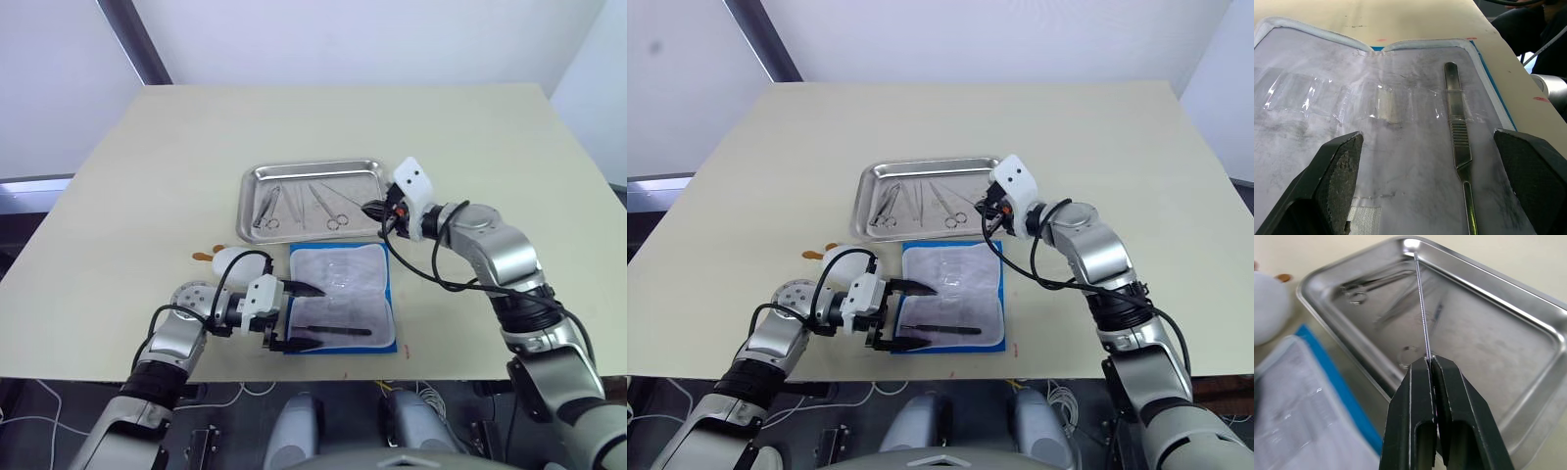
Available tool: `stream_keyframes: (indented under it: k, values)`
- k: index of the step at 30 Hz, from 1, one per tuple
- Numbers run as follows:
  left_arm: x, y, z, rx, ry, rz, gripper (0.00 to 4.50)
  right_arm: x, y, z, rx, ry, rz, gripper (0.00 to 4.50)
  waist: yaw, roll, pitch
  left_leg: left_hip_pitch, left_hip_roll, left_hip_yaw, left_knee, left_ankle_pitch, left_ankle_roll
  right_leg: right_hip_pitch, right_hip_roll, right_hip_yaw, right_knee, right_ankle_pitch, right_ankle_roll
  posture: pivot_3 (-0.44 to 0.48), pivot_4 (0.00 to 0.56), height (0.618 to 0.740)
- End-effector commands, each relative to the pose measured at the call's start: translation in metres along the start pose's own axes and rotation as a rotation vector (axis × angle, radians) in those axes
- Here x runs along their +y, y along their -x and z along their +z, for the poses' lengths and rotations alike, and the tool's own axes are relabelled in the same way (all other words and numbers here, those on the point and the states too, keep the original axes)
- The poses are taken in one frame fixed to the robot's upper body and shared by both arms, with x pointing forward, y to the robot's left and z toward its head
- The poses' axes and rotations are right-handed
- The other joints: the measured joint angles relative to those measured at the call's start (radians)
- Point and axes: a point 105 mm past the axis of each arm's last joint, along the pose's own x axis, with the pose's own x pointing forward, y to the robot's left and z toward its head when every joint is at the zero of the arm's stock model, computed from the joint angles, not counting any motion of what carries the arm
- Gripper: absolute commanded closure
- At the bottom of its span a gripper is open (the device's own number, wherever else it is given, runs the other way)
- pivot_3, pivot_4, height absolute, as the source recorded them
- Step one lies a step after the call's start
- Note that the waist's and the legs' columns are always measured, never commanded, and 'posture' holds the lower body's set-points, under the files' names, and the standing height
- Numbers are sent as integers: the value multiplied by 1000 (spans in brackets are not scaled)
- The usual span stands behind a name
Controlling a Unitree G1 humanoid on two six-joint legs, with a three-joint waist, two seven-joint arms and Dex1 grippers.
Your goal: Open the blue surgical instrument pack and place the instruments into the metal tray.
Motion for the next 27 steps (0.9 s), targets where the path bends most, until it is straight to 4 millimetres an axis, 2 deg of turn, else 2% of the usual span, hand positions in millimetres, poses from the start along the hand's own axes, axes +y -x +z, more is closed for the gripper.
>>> stream_keyframes:
  k: [1, 6, 12, 27]
  values:
    - [-17, 1, -35, 103, 136, -21, 0, -5, -13, 17, -38, -10, -66, 4447, -1, 0, 0, 0, 0, 0, 0, 0, 0, 0, 0, 0, 0, 0, 0, 0, 150, 740]
    - [-18, 0, -36, 103, 139, -21, 0, -5, -39, 11, 8, -39, -133, 4447, 0, 0, 0, 0, 0, 0, -1, 0, 0, 0, 0, 0, 0, 0, 0, 0, 150, 740]
    - [-19, 0, -37, 101, 139, -16, 0, -12, -56, 7, 28, -89, -197, 4447, -1, 0, 0, 0, 0, 0, -2, 0, 0, 0, 0, 0, 0, 0, 0, 0, 150, 740]
    - [-19, 1, -40, 102, 143, -10, 0, -11, -72, -13, 108, -161, -200, 4447, -3, 1, 0, 2, 0, 1, -5, 0, 0, 0, 0, 1, 0, 0, 0, 0, 150, 740]
